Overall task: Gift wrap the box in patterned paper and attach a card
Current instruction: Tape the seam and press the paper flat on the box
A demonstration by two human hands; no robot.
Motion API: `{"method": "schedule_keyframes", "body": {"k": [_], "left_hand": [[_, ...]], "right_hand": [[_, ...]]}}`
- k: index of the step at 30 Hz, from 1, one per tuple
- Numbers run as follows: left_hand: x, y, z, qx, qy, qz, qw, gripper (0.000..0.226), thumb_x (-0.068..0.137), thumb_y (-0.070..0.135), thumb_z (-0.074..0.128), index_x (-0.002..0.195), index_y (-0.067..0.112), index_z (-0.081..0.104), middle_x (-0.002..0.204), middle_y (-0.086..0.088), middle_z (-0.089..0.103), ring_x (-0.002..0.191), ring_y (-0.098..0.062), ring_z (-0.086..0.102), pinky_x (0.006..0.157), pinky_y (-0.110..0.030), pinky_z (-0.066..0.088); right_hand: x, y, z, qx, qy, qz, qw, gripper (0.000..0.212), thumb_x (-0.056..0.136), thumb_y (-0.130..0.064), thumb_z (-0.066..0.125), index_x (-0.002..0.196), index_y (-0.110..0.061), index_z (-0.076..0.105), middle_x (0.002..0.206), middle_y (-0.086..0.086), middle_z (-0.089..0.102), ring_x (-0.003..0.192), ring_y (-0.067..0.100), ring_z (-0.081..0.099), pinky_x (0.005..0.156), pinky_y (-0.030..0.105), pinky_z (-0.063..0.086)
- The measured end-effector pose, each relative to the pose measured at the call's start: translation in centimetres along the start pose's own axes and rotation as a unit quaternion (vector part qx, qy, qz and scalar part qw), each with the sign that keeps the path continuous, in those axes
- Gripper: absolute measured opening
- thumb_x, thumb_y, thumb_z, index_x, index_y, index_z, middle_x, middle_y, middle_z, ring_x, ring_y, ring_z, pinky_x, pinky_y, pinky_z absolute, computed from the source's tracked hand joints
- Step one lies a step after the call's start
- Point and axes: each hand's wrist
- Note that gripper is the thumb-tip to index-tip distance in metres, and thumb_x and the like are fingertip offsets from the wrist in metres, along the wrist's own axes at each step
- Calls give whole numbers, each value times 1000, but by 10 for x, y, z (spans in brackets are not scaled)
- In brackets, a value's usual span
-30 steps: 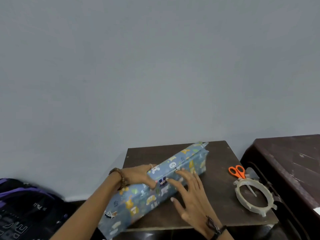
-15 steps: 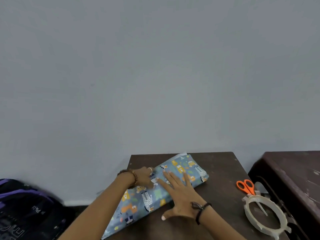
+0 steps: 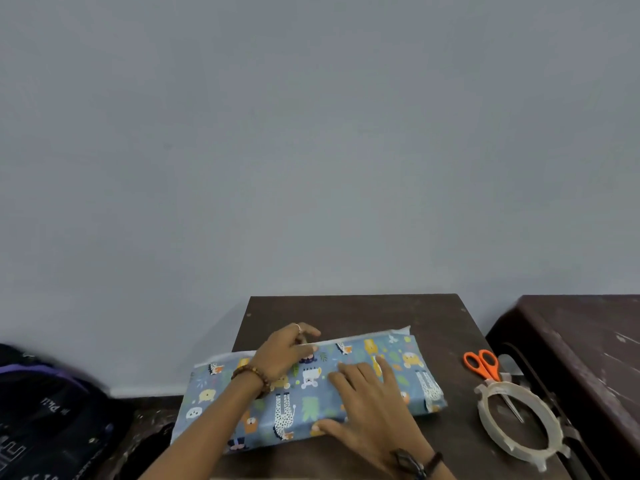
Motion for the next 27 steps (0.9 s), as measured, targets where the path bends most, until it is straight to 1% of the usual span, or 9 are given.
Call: {"method": "schedule_keyframes", "body": {"k": [4,10,13,15,17,19,22,24,27], "left_hand": [[3,10,13,69,-12,54,996,21,92,20,54,111,27,57,95,4,49,87,-7,53,84,-28,44],[10,20,6,221,-11,-18,975,39,95,30,46,133,21,45,132,4,47,121,-14,47,100,-34,40],[18,17,-6,234,-68,-90,966,39,91,38,52,127,23,52,125,1,58,117,-18,52,96,-35,43],[19,15,-9,260,-63,-95,959,26,89,37,55,109,23,63,115,-2,63,110,-22,55,88,-34,45],[17,17,-8,278,-36,-73,957,19,89,34,55,98,21,65,107,-4,65,103,-22,58,80,-31,43],[14,22,-8,282,-5,-40,959,17,90,32,53,92,21,65,100,-2,66,96,-20,59,73,-27,41],[13,28,-11,282,30,-1,959,18,90,32,52,87,20,65,94,0,68,91,-19,61,69,-27,39],[14,31,-14,311,44,8,949,19,91,33,51,90,21,66,95,1,69,93,-19,61,72,-28,40],[20,35,-13,294,91,-5,952,19,92,31,51,92,20,66,99,2,68,96,-18,60,77,-29,42]], "right_hand": [[-18,3,-3,-9,42,-17,999,50,74,-68,40,85,-26,65,89,-7,65,77,14,59,83,39,34],[-2,15,-13,64,-17,-6,998,54,93,-61,19,82,-30,62,78,-15,59,72,7,57,74,25,45],[7,14,-19,110,-60,-13,992,45,89,-62,29,91,-29,60,89,-15,61,80,5,58,74,21,49],[12,8,-22,120,-110,-20,986,60,88,-68,20,106,-26,59,106,-10,62,96,9,60,85,28,49],[19,4,-25,141,-159,-8,977,82,76,-77,14,130,-26,47,135,-5,47,126,13,43,107,36,29],[25,3,-26,154,-210,15,965,98,64,-83,9,142,-28,30,149,-5,27,140,13,19,115,40,5],[33,4,-26,127,-227,24,965,103,60,-87,18,143,-26,28,148,-7,28,139,13,21,115,42,2],[34,4,-26,125,-210,12,970,93,65,-82,28,139,-26,34,143,-8,34,134,12,29,115,40,7],[34,5,-24,127,-196,1,972,94,64,-82,26,140,-26,33,144,-8,33,135,12,28,115,39,6]]}}
Point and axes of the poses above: each hand's wrist, its own x-axis towards the middle knuckle, its own z-axis out of the palm, y = z × x
